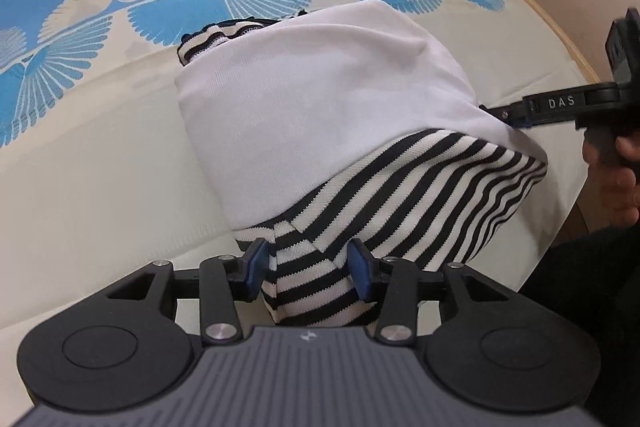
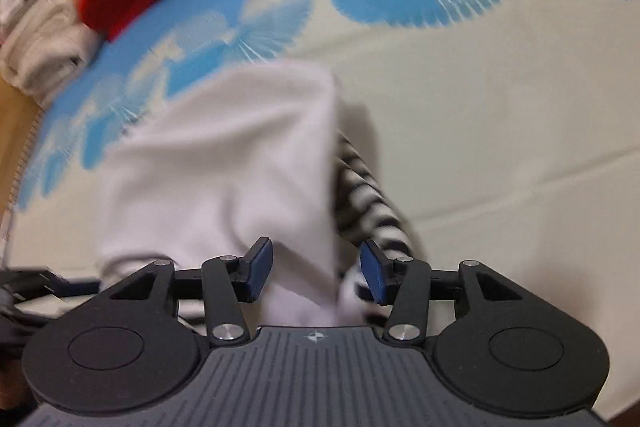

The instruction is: Fold small clothes

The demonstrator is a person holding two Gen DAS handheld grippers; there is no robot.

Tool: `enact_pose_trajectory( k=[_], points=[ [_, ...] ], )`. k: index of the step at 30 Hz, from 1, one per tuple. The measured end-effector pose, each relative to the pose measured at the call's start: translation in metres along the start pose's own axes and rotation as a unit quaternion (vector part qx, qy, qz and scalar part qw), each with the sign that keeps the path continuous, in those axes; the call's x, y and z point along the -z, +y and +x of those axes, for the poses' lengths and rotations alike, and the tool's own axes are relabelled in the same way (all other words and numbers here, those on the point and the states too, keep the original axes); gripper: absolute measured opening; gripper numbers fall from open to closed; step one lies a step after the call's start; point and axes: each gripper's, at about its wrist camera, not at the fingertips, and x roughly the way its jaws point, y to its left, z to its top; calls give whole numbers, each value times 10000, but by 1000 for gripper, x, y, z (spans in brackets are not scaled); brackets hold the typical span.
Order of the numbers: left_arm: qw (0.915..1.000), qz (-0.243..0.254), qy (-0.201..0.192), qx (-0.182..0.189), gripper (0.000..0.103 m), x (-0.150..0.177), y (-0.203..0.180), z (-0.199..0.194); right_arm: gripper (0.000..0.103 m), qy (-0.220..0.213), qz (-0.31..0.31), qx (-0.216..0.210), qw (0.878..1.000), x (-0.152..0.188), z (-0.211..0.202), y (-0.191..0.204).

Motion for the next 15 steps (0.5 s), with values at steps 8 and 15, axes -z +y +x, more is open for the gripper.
enact_pose_trajectory(
  k=[8, 15],
  points=[
    [9996, -23, -298, 22, 47, 0, -5, -10, 1, 97, 309, -513, 9982, 2, 0, -15],
    [9984, 22, -489, 264, 47, 0, -10, -17, 0, -322, 699, 56, 9970, 0, -25, -46]
  ],
)
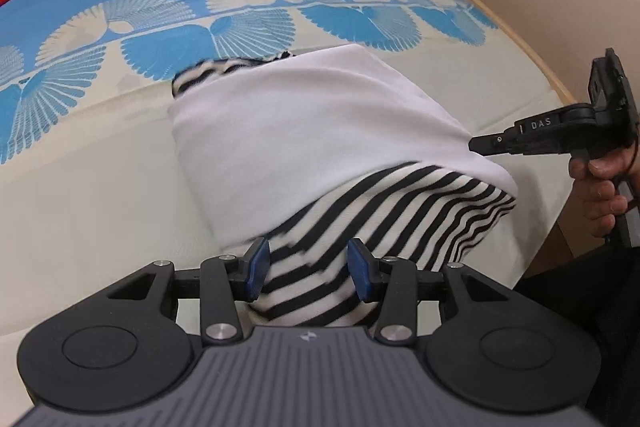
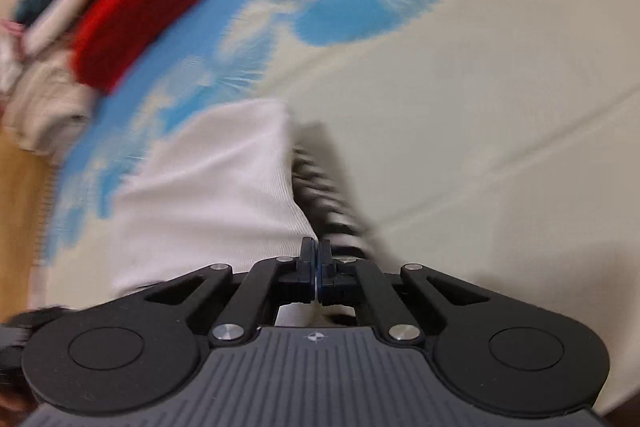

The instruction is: Fold small clothes

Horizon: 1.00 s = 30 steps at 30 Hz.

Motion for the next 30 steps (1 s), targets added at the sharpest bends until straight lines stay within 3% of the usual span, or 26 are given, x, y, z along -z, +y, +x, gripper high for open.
enact_pose_trajectory(
  k=[3, 5, 8, 9, 10, 11, 13, 15, 17, 19, 20, 23, 25, 27, 28, 29, 30],
  points=[
    [9994, 171, 300, -49, 48, 4, -4, 12, 0, -21, -220, 94, 9997, 2, 1, 6],
    [9970, 362, 619, -274, 53, 9, -6, 25, 0, -24, -355, 80, 9993, 3, 1, 13],
    [9964, 375, 686, -316, 53, 10, -4, 28, 7, -475, -513, -80, 9975, 1, -12, 25],
    [9969, 304, 670, -268, 53, 9, -2, 26, 14, -594, -610, -324, 9958, 3, -18, 31],
    [9974, 239, 646, -228, 53, 8, 1, 24, 35, -650, -726, -560, 9937, 3, -21, 37],
    [9978, 189, 598, -205, 53, 8, 4, 21, 49, -684, -945, -798, 9900, 7, -26, 44],
    [9986, 121, 487, -159, 53, 6, 7, 16, 47, -620, -1566, -1063, 9800, 18, -29, 61],
    [9994, 0, 327, -89, 53, 5, 10, 9, 43, -110, -1999, -1024, 9744, 28, -15, 72],
    [9997, -154, 182, -32, 53, 1, 14, 4, 11, 492, -2500, -401, 9662, 41, 9, 76],
    [9994, -283, 177, -4, 53, -2, 17, 6, 0, 985, -2915, 715, 9488, 54, 38, 71],
    [9992, -296, 272, -39, 53, -1, 17, 11, 0, 1019, -2980, 819, 9456, 55, 42, 69],
    [9970, -115, 745, -167, 62, 4, 11, 29, 0, 1017, -2573, 710, 9583, 45, 40, 65],
    [9970, -70, 767, -89, 65, 3, 11, 28, 0, 862, -2570, 708, 9600, 41, 32, 66],
    [9977, -217, 638, 8, 66, 1, 15, 23, 4, 429, -2310, 406, 9712, 34, 12, 64],
    [9977, -387, 546, 46, 66, -1, 21, 19, 15, 191, -2050, 112, 9785, 27, 1, 61],
    [9967, -679, 418, 164, 68, -2, 29, 14, 34, -44, -1749, -191, 9844, 21, -10, 56],
    [9946, -937, 354, 275, 69, -4, 38, 11, 46, -240, -1488, -389, 9878, 15, -18, 51]
  ],
)
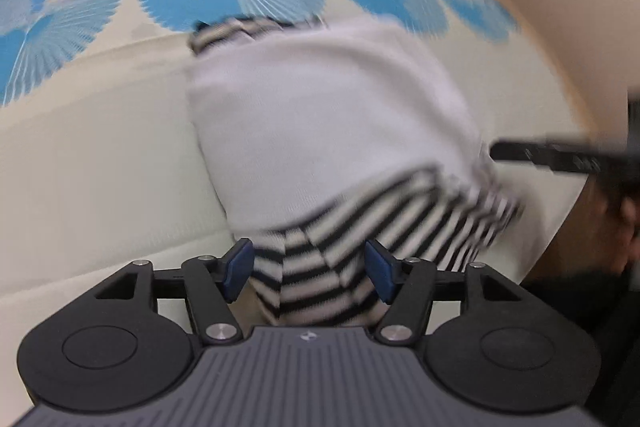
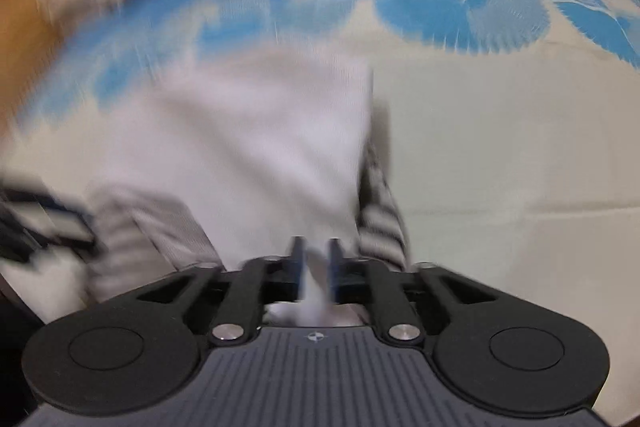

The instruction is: Fold small clothes

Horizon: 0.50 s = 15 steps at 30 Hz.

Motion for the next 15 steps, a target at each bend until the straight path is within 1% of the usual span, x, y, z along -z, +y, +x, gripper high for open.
enact_pose_trajectory(
  k=[1, 2, 3, 4, 5, 7, 9, 11, 12, 13, 15],
  points=[
    [9997, -218, -43, 55, 72, -4, 7, -3, 72, -201, 244, -55, 9995, -3, -5, -5],
    [9990, -437, -124, 16, 78, -12, 14, -6, 89, -299, 417, 27, 9987, -6, -5, -9],
    [9982, -571, -187, -56, 81, -20, 20, -7, 89, -280, 483, 142, 9983, -8, -2, -10],
    [9972, -697, -235, -104, 85, -26, 25, -7, 88, -163, 509, 248, 9983, -11, 5, -11],
    [9963, -813, -248, -83, 85, -34, 32, -5, 87, -13, 537, 323, 9980, -11, 12, -12],
    [9954, -930, -212, 76, 85, -43, 42, 3, 86, 318, 554, 373, 9973, -12, 30, -10],
    [9930, -1155, -112, 230, 85, -47, 54, 20, 85, 593, 439, 525, 9959, -11, 49, -6],
    [9869, -1522, -12, 533, 89, -43, 66, 37, 85, 762, 405, 670, 9940, -10, 63, -4],
    [9842, -1655, 43, 627, 90, -45, 70, 42, 85, 836, 462, 674, 9931, -10, 68, -4],
    [9826, -1712, 16, 716, 90, -46, 71, 46, 85, 901, 548, 637, 9924, -10, 72, -4],
    [9839, -1604, -133, 782, 90, -49, 69, 51, 79, 970, 660, 556, 9915, -13, 80, -1]
  ],
)
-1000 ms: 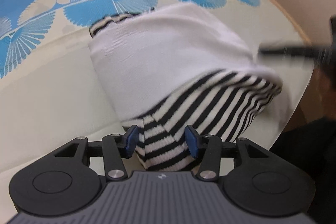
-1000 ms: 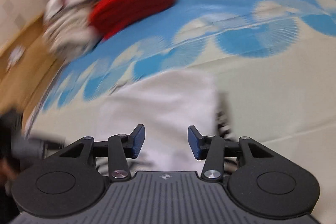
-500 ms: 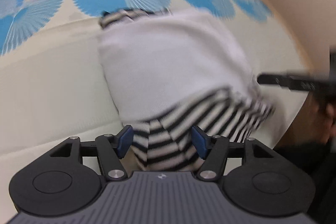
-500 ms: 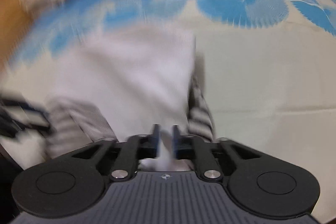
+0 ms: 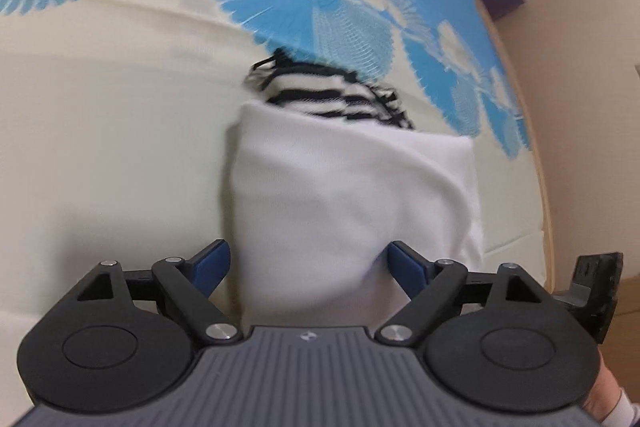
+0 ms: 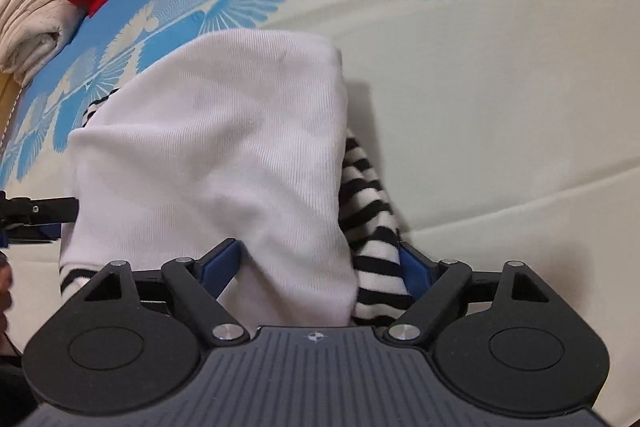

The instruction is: Fold small clothes

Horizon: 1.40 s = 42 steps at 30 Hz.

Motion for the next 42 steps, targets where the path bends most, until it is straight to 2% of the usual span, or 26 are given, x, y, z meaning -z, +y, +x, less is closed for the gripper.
enact_pose_trajectory(
  k=[3, 4, 5, 6, 7, 8, 10, 13, 18, 20, 22, 24, 25, 26, 28, 30, 32, 33, 34, 35, 36, 37, 38, 40, 42],
  points=[
    [9999, 8, -72, 112, 92, -1, -1, 11, 55, -19, -89, -77, 9999, -1, 4, 8],
    [9999, -4, -81, 128, 92, 0, 0, 15, 37, -60, -107, -111, 9999, -1, 2, 11],
    [9999, 23, -91, 111, 89, 0, 1, 18, 28, -98, -101, -115, 9998, -1, 1, 12],
    [9999, 65, -101, 85, 85, -2, 1, 20, 24, -128, -96, -104, 9998, -2, 2, 15],
    [9998, 139, -129, 81, 74, -3, -1, 19, 20, -154, -93, -102, 9998, -3, 2, 16],
    [9994, 273, -205, 88, 56, -6, -5, 16, 19, -186, -83, -102, 9997, -3, 0, 17],
    [9969, 552, -543, 104, 44, -10, -15, 0, 17, -289, -55, -134, 9995, -4, -3, 20],
    [9914, 689, -1099, 178, 41, -14, -21, -34, 16, -660, -19, -485, 9966, -9, -15, 29],
    [9849, 793, -1536, -76, 44, -21, -14, -73, 15, -1379, 9, -967, 9857, -14, -35, 58],
    [9846, 561, -1631, -284, 57, -24, -4, -84, 15, -1518, 20, -1049, 9828, -16, -37, 68],
    [9804, 271, -1845, -627, 60, -24, 8, -96, 21, -1547, 38, -777, 9849, -19, -32, 73],
    [9776, 223, -1958, -740, 60, -21, 15, -107, 27, -1595, -45, 24, 9872, -19, -30, 78],
    [9786, 172, -1926, -710, 60, -20, 18, -111, 28, -1670, -116, 319, 9854, -18, -31, 80],
    [9803, 161, -1863, -641, 60, -17, 19, -114, 28, -1754, -49, 365, 9838, -17, -35, 78],
    [9839, 315, -1666, -559, 60, -13, 15, -116, 28, -1902, 24, 83, 9817, -14, -47, 76],
    [9856, 625, -1427, -660, 59, -6, 9, -112, 28, -1951, -289, -324, 9798, -8, -56, 82],
    [9857, 943, -1175, -761, 57, 7, 2, -103, 30, -1615, -696, -652, 9822, 0, -52, 92],
    [9853, 1111, -986, -839, 56, 13, -2, -94, 31, -1370, -919, -661, 9841, 5, -46, 99],
    [9832, 1305, -754, -1031, 55, 20, -5, -82, 31, -1117, -1162, -529, 9855, 10, -37, 105],
    [9781, 1507, -532, -1331, 55, 28, -8, -68, 31, -850, -1431, -219, 9858, 16, -25, 111],
    [9680, 1779, -313, -1740, 56, 35, -9, -55, 31, -653, -1625, 117, 9845, 21, -16, 116],
    [9613, 1937, -220, -1945, 60, 40, -10, -48, 31, -562, -1694, 350, 9833, 23, -10, 118],
    [9627, 1883, -250, -1928, 60, 41, -9, -49, 31, -585, -1628, 419, 9840, 23, -10, 116],
    [9734, 1422, -329, -1768, 63, 37, -2, -59, 33, -826, -1267, 329, 9879, 18, -19, 108],
    [9783, 1016, -455, -1748, 76, 36, 5, -70, 48, -1027, -1083, 428, 9879, 12, -24, 102]
  ],
)
